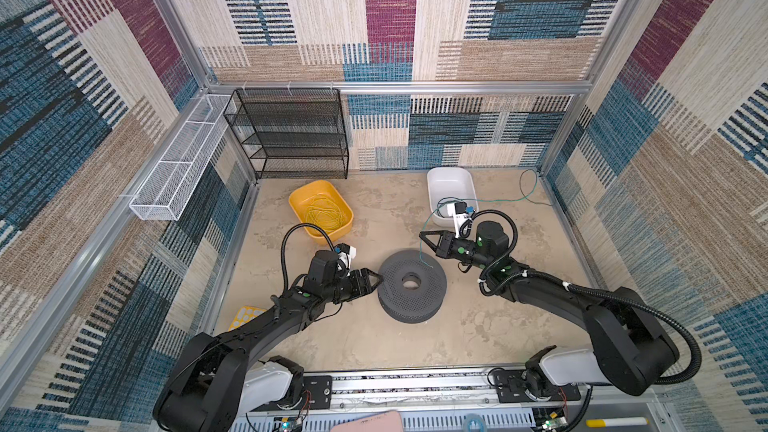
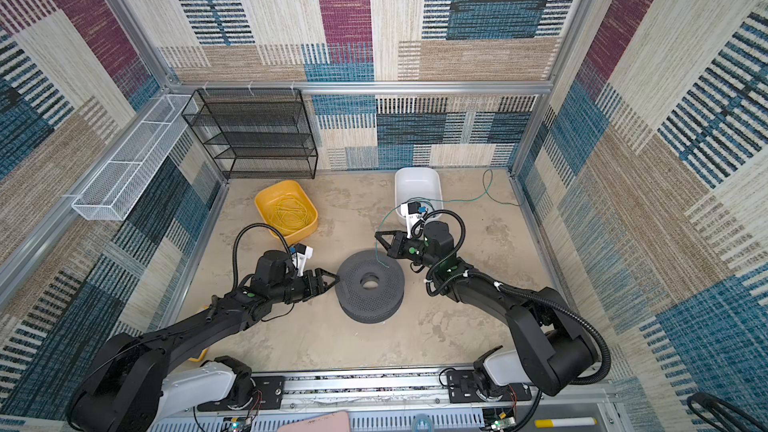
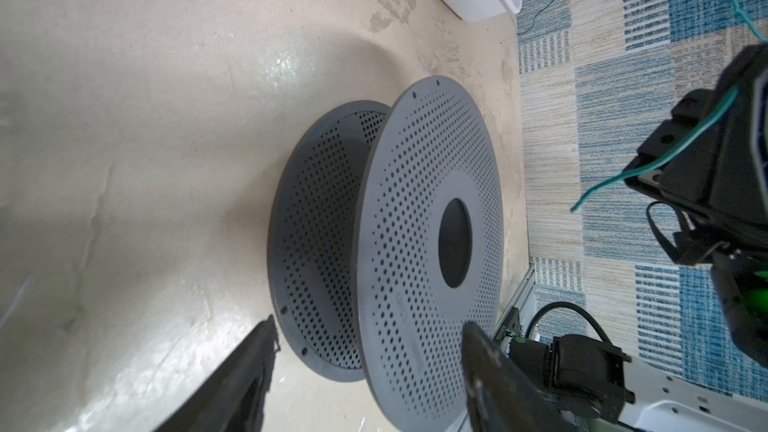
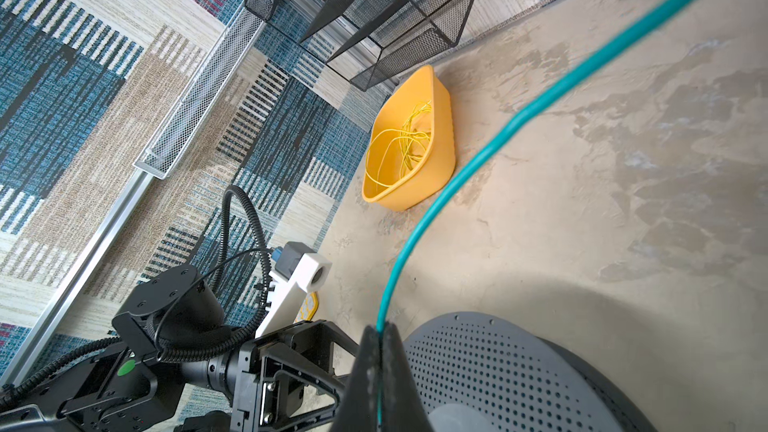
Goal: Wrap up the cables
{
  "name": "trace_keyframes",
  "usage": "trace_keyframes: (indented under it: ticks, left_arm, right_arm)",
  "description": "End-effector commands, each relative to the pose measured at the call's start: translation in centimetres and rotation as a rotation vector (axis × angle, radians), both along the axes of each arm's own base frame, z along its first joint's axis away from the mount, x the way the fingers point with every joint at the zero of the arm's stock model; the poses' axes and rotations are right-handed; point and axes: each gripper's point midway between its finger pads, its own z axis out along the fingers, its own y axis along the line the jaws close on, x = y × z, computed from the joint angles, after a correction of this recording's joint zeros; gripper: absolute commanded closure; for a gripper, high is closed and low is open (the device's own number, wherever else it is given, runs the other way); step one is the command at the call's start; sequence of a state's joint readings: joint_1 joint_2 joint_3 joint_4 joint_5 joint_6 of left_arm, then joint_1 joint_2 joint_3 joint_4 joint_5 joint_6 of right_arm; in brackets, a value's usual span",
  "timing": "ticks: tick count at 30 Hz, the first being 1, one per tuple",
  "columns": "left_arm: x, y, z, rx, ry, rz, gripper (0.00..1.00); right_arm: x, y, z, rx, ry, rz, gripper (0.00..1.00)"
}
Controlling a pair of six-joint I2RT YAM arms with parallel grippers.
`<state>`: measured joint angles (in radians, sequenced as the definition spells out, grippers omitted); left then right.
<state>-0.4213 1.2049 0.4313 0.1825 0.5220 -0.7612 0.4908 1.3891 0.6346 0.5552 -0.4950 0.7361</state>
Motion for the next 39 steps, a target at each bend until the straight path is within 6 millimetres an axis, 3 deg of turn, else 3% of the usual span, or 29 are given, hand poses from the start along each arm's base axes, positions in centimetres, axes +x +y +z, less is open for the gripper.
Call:
trace_keyframes:
  ticks: [1,5,10,17,22,26,32,39]
  left_arm:
    - [0.4,-0.7,0.7,-0.051,-0.015,-0.014,0.3]
    - [0.2,-1.9,0.6,-0.102,0.012,-0.07,0.35]
    - [0.7,-2.8,0.3,-0.154,0.02,-0.087,0.58]
    - [1.7,-3.4,0.3,-0.175,0.006,-0.094,0.63]
    - [2.3,-3.3,0.3,-0.144,-0.003,-0.088,0.9]
    - [2.5,-3.0,0.6,-0.117,-0.016,-0.076,1.0]
    - [2.9,-2.4,2.3,-0.078,-0.059,-0.054,1.0]
    - [4.4,-0.9,7.9,0.055,-0.175,0.002,1.0]
  right_arm:
    - [0.0,0.0,0.9,0.018,-0.023,0.0,1.0]
    - [-0.2,-0.2,0.7,0.01,-0.023,-0.007,1.0]
    - [-0.1,-0.2,0.5,0.005,-0.017,-0.008,1.0]
    - [0.1,-0.4,0.7,-0.004,-0.021,-0.022,1.0]
    - [0.0,-0.5,0.7,-0.007,-0.022,-0.025,1.0]
    - [0.0,-0.7,1.0,-0.016,-0.034,-0.033,1.0]
    - [-0.1,-0.9,1.9,-0.01,-0.054,-0.041,1.0]
    - [-0.4,-1.6,4.6,0.005,-0.115,-0.068,1.0]
